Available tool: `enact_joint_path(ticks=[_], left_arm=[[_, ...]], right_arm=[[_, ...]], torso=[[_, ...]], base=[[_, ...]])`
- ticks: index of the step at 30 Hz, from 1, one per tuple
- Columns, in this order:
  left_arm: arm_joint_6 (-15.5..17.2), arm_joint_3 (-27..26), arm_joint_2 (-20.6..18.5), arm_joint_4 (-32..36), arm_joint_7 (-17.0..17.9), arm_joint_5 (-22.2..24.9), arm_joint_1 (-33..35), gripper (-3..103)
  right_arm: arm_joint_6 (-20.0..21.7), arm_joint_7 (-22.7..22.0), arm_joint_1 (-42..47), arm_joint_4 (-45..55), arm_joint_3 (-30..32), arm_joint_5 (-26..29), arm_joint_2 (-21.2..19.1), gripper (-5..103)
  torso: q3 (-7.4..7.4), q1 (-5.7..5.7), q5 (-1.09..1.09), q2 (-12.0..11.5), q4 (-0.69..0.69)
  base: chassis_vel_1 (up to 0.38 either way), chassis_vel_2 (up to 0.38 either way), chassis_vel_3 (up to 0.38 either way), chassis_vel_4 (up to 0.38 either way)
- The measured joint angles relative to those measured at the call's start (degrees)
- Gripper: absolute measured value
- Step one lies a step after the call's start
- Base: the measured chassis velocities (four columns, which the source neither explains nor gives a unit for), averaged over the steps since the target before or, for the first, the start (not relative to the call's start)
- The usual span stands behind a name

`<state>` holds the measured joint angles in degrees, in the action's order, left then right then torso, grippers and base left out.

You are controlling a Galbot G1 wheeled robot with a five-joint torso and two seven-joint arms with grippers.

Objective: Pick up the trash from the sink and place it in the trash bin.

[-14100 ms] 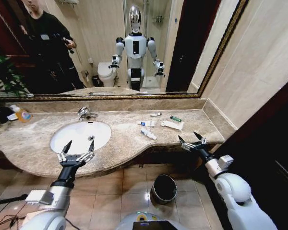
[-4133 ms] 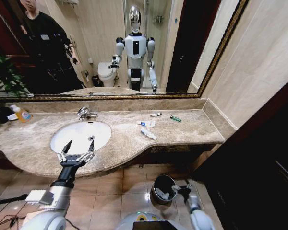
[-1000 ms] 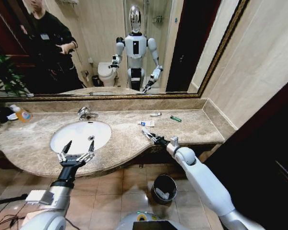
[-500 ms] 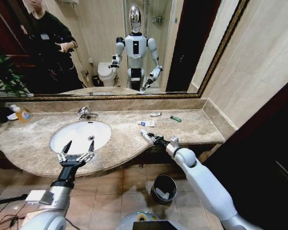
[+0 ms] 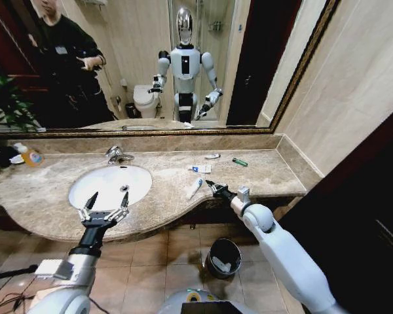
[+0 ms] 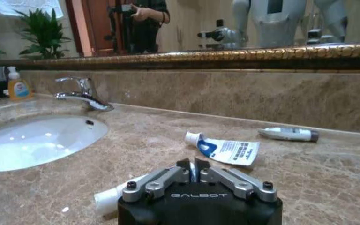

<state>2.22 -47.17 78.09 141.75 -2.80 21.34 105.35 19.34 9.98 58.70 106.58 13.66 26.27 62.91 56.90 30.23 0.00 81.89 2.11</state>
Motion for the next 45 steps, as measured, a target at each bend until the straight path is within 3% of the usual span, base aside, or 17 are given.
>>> enact_joint_path(ticks=[4,7,9,12,13,16,20,21,22,24,29,33,35,36,37,39,45], left_arm=[[0.0,0.0,0.0,0.0,0.0,0.0,0.0,100],[0.0,0.0,0.0,0.0,0.0,0.0,0.0,100],[0.0,0.0,0.0,0.0,0.0,0.0,0.0,100],[0.0,0.0,0.0,0.0,0.0,0.0,0.0,100],[0.0,0.0,0.0,0.0,0.0,0.0,0.0,100],[0.0,0.0,0.0,0.0,0.0,0.0,0.0,100],[0.0,0.0,0.0,0.0,0.0,0.0,0.0,100],[0.0,0.0,0.0,0.0,0.0,0.0,0.0,100],[0.0,0.0,0.0,0.0,0.0,0.0,0.0,100],[0.0,0.0,0.0,0.0,0.0,0.0,0.0,100],[0.0,0.0,0.0,0.0,0.0,0.0,0.0,100],[0.0,0.0,0.0,0.0,0.0,0.0,0.0,100],[0.0,0.0,0.0,0.0,0.0,0.0,0.0,100],[0.0,0.0,0.0,0.0,0.0,0.0,0.0,100],[0.0,0.0,0.0,0.0,0.0,0.0,0.0,100],[0.0,0.0,0.0,0.0,0.0,0.0,0.0,100],[0.0,0.0,0.0,0.0,0.0,0.0,0.0,100]], right_arm=[[-0.05,-1.23,0.38,1.09,0.11,1.36,0.16,21],[-0.06,0.45,-0.34,0.44,-0.32,2.25,-0.13,37],[-0.07,1.04,-0.82,0.02,-0.61,2.37,-0.36,37],[0.28,0.02,-1.68,0.15,-1.57,3.23,-0.51,53],[0.28,0.02,-1.68,0.15,-1.57,3.23,-0.51,53],[0.83,-0.79,-2.56,0.84,-3.62,4.01,-0.2,70],[0.21,1.68,-3.71,-0.39,-4.47,3.53,-0.06,75],[-0.91,5.99,-5.32,-2.39,-4.77,2.63,0.01,86],[-0.95,6.88,-5.91,-2.86,-4.95,2.45,-0.01,86],[-0.35,7.4,-7.9,-3.84,-6.41,2.57,-0.24,96],[0.08,7.24,-9.31,-4.22,-8.83,2.62,-0.09,100],[1.99,2.77,-9.6,-2.83,-11.76,1.8,0.88,100],[4.56,-7.55,-9.38,-0.58,-14.81,1.82,2.15,100],[4.56,-7.55,-9.38,-0.58,-14.81,1.82,2.15,100],[6.66,-14.32,-9.04,0.93,-16.62,2.68,3.09,100],[8.36,-23.08,-7.95,2.57,-18.73,2.25,4.5,100],[10.2,-31.97,-5.78,3.94,-19.89,1.73,6.02,100]], torso=[[0.0,0.0,0.0,0.0,0.0],[0.0,0.0,-0.01,0.0,0.0],[0.0,0.0,0.0,0.0,0.0],[0.0,0.0,-0.01,-0.01,0.0],[0.0,0.0,-0.01,-0.01,0.0],[0.0,0.0,-0.01,-0.01,0.0],[0.0,0.0,0.0,-0.01,0.0],[0.0,0.0,-0.01,-0.01,0.0],[0.0,0.0,-0.01,-0.01,0.0],[0.0,0.0,0.0,-0.01,0.01],[0.0,0.0,-0.01,-0.01,0.0],[0.0,0.0,-0.01,-0.01,0.0],[0.0,0.0,-0.01,-0.01,0.0],[0.0,0.0,-0.01,-0.01,0.0],[0.0,0.0,-0.01,-0.01,0.01],[0.0,0.0,-0.02,-0.01,0.01],[0.0,0.0,-0.02,-0.01,0.0]], base=[[0.0,0.0,0.0,0.0],[0.0,0.0,0.0,0.0],[0.0,0.0,0.0,0.0],[0.0,0.0,0.0,0.0],[0.0,0.0,0.0,0.0],[0.0,0.0,0.0,0.0],[0.0,0.0,0.0,0.0],[0.0,0.0,0.0,0.0],[0.0,0.0,0.0,0.0],[0.0,0.0,0.0,0.0],[0.0,0.0,0.0,0.0],[0.0,0.0,0.0,0.0],[0.0,0.0,0.0,0.0],[0.0,0.0,0.0,0.0],[0.0,0.0,0.0,0.0],[0.0,0.0,0.0,0.0],[0.0,0.0,0.0,0.0]])
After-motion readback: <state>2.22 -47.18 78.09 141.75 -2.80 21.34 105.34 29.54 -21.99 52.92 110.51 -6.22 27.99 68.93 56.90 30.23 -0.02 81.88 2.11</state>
